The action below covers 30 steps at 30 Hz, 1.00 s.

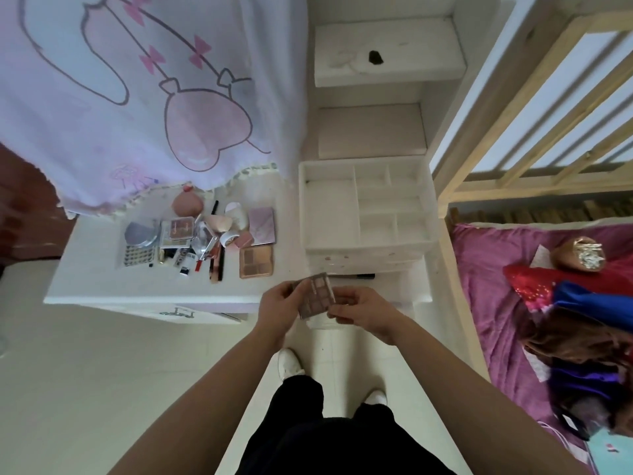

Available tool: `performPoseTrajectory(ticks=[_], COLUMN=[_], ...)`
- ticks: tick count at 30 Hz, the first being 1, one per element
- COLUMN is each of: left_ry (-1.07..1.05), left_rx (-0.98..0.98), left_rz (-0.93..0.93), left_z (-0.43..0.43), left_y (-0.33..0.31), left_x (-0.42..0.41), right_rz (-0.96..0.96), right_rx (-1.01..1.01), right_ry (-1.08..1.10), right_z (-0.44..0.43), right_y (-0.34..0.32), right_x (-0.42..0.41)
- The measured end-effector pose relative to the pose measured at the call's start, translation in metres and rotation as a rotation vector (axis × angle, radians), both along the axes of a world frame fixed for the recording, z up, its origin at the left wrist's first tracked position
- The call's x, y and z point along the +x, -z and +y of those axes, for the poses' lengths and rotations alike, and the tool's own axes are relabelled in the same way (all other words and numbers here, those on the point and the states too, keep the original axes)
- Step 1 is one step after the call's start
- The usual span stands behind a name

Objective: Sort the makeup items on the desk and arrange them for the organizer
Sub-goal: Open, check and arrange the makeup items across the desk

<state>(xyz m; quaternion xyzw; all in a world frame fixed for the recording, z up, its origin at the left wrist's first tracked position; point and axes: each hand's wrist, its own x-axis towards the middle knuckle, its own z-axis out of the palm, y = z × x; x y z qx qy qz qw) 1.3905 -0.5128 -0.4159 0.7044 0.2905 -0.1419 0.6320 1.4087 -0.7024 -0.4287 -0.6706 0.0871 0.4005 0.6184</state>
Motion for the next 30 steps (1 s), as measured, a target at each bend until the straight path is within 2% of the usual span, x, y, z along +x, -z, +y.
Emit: performPoseTrajectory(ticks=[2,5,6,9,12,16,18,20,23,26,28,30], left_ry=[-0.138,-0.351,-0.4,-0.499,-0.583,-0.636,-0.628,-0.699,-0.559,-0.393,-0.333,-0.268], left_rx=[-0.025,-0.078,-0.082,-0.09,-0.073,-0.133,-0.133,-0.247,-0.077,0.215,0.237,0.158], left_rz=[0.025,0.098,0.121,0.147,0.143,0.068,0.037,0.089,0.158,0.219,0.231,0.251], left_z=[0.018,0.058,0.073,0.119,0.162,0.205,0.213,0.217,0.2,0.17,0.14,0.109], left_y=[0.003,0.015,0.019,0.027,0.032,0.033,0.031,0.032,0.029,0.037,0.043,0.047], left_x=[0.002,0.002,0.002,0.006,0.021,0.057,0.076,0.092,0.089,0.069,0.05,0.03], right_rz=[0.053,0.055,0.08,0.132,0.115,-0.005,-0.097,-0.149,-0.188,-0.222,-0.295,-0.404], right_rx=[-0.073,-0.397,-0.434,-0.272,-0.223,-0.408,-0.635,-0.85,-1.028,-1.057,-1.126,-1.254], right_ry=[0.104,0.357,0.453,0.667,0.671,0.591,0.42,0.218,0.083,0.029,-0.088,-0.327], right_z=[0.007,0.008,0.008,0.009,0.009,0.015,0.019,0.026,0.031,0.027,0.02,0.014], right_y=[0.008,0.036,0.043,0.057,0.065,0.072,0.075,0.078,0.075,0.069,0.064,0.06], right_x=[0.008,0.023,0.026,0.035,0.04,0.037,0.036,0.034,0.031,0.032,0.03,0.026])
